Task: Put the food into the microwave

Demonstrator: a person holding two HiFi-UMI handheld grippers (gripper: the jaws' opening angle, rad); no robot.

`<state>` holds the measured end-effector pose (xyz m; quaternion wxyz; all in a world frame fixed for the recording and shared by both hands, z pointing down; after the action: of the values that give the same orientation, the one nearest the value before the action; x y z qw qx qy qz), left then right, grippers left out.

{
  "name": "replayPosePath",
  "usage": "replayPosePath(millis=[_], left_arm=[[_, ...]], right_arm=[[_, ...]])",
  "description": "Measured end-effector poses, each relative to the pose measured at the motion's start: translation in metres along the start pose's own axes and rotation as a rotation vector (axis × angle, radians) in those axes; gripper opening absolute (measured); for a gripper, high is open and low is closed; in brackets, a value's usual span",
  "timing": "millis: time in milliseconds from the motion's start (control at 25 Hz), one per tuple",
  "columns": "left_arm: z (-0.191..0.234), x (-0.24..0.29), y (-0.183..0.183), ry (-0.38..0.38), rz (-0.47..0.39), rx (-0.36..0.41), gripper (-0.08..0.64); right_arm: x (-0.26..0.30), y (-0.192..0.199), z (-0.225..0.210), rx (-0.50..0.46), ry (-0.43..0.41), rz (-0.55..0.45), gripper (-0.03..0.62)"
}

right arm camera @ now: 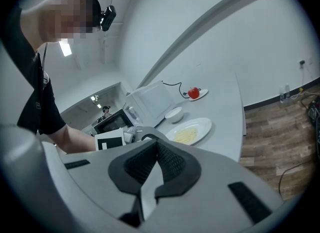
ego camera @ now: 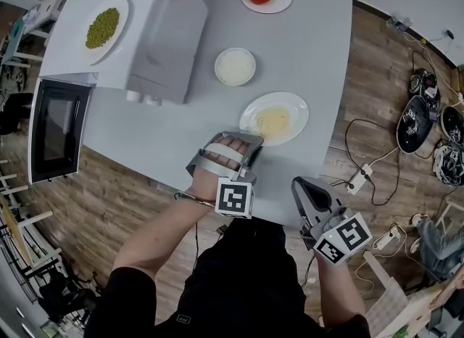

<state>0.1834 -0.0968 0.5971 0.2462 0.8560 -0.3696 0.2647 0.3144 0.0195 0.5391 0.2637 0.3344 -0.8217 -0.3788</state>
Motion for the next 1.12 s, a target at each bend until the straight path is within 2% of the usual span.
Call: replayPosePath(millis=[160, 240, 360, 600, 840, 1000, 1120], left_arm=[[-0.009, -0.023, -0.001, -0.035, -0.011, -0.002, 0.037], [-0.011, -0.034, -0.001, -0.076, -0.017, -0.023, 0.032], [-0.023, -0.051, 0.002, -0.085, -0.014, -0.054, 0.031], [-0.075, -0.088, 0.003, -0.009, 0.031, 0.003, 0.034], [-0.115, -0.117, -0.009, 0.039, 0.081, -0.074, 0.038], [-0.131, -0.131, -0.024, 0.057, 0.098, -0.133, 0.038], [-0.137, -0.137, -0.032, 0.058, 0.109, -0.139, 0.038]], right_arm=[[-0.001, 0.003, 0.001, -0.006, -0.006, 0.026, 0.014], [0.002, 0.005, 0.005, -0.008, -0.010, 0.039, 0.014], [0.009, 0.005, 0.019, -0.020, -0.022, 0.052, 0.014], [0.020, 0.014, 0.057, -0.038, -0.100, 0.074, 0.014], [0.011, 0.030, 0.077, -0.070, -0.182, 0.129, 0.014], [-0.011, 0.040, 0.087, -0.076, -0.198, 0.139, 0.014], [-0.025, 0.042, 0.094, -0.087, -0.207, 0.146, 0.014]])
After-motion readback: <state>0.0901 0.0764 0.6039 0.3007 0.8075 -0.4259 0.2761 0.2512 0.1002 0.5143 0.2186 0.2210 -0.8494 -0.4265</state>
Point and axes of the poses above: the fingertips, and each gripper's own axes: x forward along the fingers, z to its left, y out of its underside, the point moved 9 cm from there along -x, backward along the fingers, and after that the axes turned 11 degrees about -y, right-handed, at the moved point
